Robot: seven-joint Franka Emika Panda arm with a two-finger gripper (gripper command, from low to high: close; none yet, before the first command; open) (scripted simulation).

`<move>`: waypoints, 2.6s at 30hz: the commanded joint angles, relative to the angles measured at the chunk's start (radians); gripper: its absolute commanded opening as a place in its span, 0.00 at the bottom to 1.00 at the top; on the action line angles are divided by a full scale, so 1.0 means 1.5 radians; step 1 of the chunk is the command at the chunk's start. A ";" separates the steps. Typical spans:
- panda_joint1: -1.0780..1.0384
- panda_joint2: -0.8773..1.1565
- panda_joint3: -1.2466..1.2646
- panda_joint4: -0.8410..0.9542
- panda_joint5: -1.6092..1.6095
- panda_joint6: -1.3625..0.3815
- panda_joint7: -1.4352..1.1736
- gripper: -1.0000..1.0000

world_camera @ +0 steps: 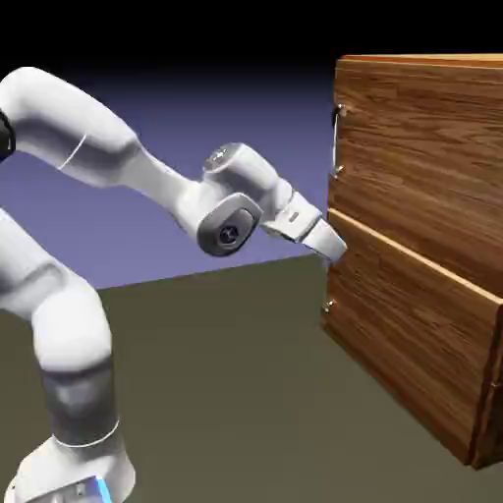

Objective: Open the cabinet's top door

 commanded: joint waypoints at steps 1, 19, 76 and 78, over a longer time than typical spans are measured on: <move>-0.015 -0.007 0.017 0.011 0.029 0.001 0.023 0.50; -0.284 -0.134 0.321 0.201 0.551 0.019 0.442 0.50; -0.684 -0.331 0.798 0.443 1.685 -0.089 0.973 0.00; -0.679 -0.300 0.800 0.456 1.717 -0.070 0.915 0.00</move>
